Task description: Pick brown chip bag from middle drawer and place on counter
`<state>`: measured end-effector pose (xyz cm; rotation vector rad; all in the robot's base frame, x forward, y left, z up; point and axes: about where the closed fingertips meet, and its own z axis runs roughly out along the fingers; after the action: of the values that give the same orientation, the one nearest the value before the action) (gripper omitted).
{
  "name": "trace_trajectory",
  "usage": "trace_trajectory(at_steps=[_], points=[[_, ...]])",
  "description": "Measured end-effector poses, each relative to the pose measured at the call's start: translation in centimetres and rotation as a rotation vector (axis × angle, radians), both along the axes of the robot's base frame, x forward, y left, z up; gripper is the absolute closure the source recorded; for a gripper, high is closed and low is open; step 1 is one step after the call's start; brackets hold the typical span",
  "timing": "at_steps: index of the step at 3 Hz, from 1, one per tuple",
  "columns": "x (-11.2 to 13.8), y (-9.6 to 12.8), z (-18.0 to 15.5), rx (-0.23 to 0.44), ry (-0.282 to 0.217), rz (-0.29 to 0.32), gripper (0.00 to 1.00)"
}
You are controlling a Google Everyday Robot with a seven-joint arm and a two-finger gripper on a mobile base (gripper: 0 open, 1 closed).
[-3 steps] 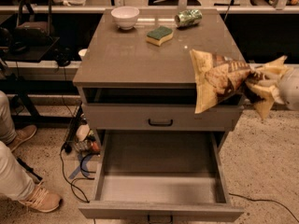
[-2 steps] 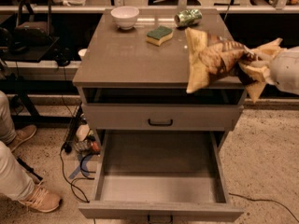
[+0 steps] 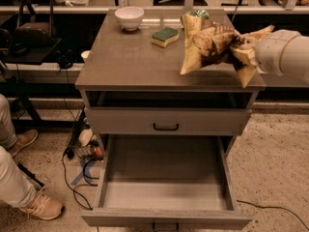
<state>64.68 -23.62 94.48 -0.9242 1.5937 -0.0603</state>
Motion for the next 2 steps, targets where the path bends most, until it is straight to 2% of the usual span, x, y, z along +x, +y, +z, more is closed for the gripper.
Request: trace_trajectory(at_steps=[1, 2], points=[[3.7, 0.9, -1.0, 0.025, 0.028, -0.048, 1.0], [5.7, 2.0, -1.6, 0.038, 0.047, -0.06, 1.0]])
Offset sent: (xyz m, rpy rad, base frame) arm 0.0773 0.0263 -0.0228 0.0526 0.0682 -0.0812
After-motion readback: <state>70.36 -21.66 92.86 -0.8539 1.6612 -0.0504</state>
